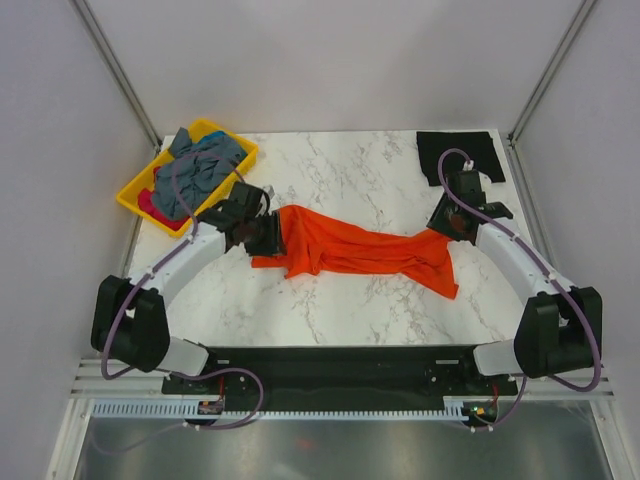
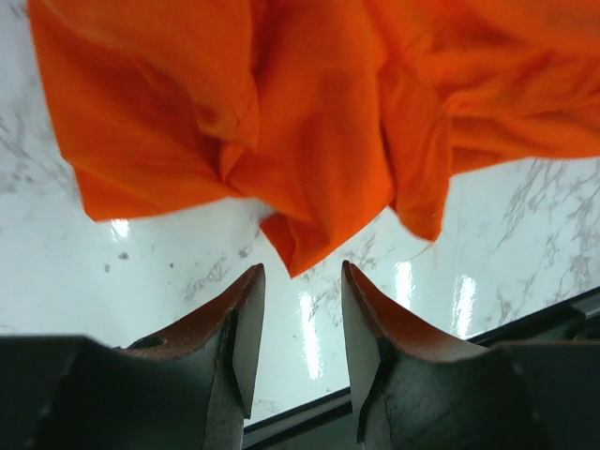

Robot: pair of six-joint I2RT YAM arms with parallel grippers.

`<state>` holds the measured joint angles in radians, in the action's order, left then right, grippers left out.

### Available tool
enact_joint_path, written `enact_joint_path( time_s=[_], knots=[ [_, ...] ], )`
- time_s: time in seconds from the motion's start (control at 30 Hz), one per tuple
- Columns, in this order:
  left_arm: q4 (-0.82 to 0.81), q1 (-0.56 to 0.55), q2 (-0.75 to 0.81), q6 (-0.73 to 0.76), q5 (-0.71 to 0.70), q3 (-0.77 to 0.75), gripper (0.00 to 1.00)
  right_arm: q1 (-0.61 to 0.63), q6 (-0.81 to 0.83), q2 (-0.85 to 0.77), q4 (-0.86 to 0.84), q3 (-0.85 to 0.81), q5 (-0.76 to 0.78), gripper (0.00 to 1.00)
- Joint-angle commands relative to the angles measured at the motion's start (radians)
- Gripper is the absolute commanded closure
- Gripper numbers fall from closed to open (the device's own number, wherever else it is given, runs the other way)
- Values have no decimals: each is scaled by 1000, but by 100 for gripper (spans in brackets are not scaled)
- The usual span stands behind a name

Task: Fold and stack the t-shirts
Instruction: Flatten the tshirt out

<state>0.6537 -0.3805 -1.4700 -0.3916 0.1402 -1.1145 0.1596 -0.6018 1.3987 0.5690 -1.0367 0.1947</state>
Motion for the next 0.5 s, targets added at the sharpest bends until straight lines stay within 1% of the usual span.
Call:
enact_joint_path(
  time_s=[0.0, 0.03, 0.07, 0.1, 0.17, 0.3, 0.33, 0.43, 0.47],
  knots=[
    [-262, 9, 49, -101, 150, 198, 54, 0, -29, -61, -60, 18, -116, 55],
    [-293, 8, 72, -111, 145, 267, 53, 0, -30, -69, -73, 36, -147, 55],
    [-325, 6, 83, -125, 148, 301, 52, 0, -30, -87, -80, 46, -162, 55],
    [-395, 3, 92, -130, 153, 332, 51, -2, -33, -95, -84, 55, -172, 55],
    [-439, -15, 97, -135, 134, 389, 49, 0, -35, -116, -92, 79, -187, 54],
    [-509, -63, 28, -154, 89, 416, 48, 0, -32, -139, -98, 109, -192, 54],
    [-538, -83, 11, -155, 78, 417, 46, 0, -30, -141, -101, 110, -193, 53],
    [-566, -95, -55, -147, 45, 400, 43, 0, -26, -141, -101, 109, -193, 53],
    [-566, -93, -65, -142, 36, 380, 43, 0, -24, -139, -101, 110, -218, 53]
  ],
)
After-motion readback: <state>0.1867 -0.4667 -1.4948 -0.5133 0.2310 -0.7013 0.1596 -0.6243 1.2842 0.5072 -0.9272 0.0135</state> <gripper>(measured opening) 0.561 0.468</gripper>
